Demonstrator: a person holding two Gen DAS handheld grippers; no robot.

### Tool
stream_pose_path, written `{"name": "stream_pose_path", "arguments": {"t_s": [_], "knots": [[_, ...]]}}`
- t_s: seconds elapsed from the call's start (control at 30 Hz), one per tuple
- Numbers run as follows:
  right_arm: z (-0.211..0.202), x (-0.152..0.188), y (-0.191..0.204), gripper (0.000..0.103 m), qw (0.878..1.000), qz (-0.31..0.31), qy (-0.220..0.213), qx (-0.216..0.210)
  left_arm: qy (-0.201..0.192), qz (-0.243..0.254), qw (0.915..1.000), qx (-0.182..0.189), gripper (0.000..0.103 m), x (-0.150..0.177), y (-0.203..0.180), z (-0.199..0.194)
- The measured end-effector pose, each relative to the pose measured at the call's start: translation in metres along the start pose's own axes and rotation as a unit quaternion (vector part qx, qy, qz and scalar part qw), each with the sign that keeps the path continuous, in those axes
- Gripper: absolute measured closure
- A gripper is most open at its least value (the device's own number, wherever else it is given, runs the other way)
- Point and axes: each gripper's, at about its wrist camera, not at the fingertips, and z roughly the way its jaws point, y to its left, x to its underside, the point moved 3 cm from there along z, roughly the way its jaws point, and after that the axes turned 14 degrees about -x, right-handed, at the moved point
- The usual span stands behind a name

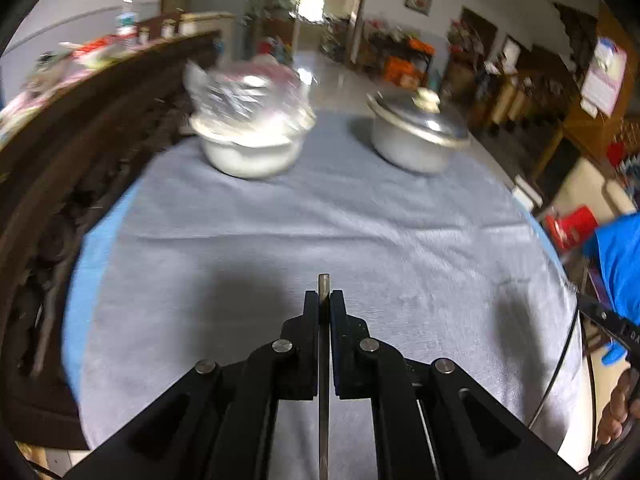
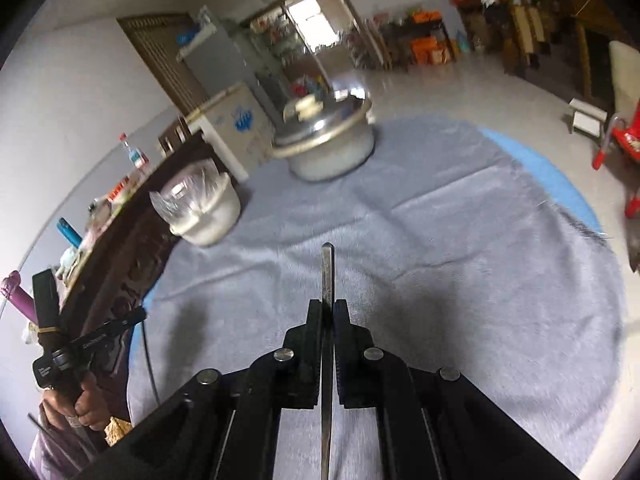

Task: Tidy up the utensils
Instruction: 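Carry both held chopsticks up and over to the grey utensil cup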

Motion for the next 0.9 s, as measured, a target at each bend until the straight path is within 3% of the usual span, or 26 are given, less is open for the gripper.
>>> {"name": "stream_pose_path", "arguments": {"t_s": [0.2,0.4,0.63,0.9], "knots": [[-0.047,0.017,0.026,0.097,0.998,-0.026,-0.063,0.009,-0.042,-0.046,0.9980,-0.012,0.098,0.021,0.029,-0.046],[-0.082,0.033,0.044,0.097,0.994,-0.046,-0.096,0.014,-0.069,-0.081,0.9941,-0.017,0.098,0.042,0.042,-0.082],[-0.111,0.047,0.061,0.099,0.990,-0.062,-0.124,0.011,-0.121,-0.100,0.9874,-0.021,0.098,0.061,0.047,-0.129],[-0.122,0.053,0.070,0.099,0.990,-0.074,-0.120,0.003,-0.137,-0.111,0.9842,-0.015,0.098,0.083,0.048,-0.156]]}}
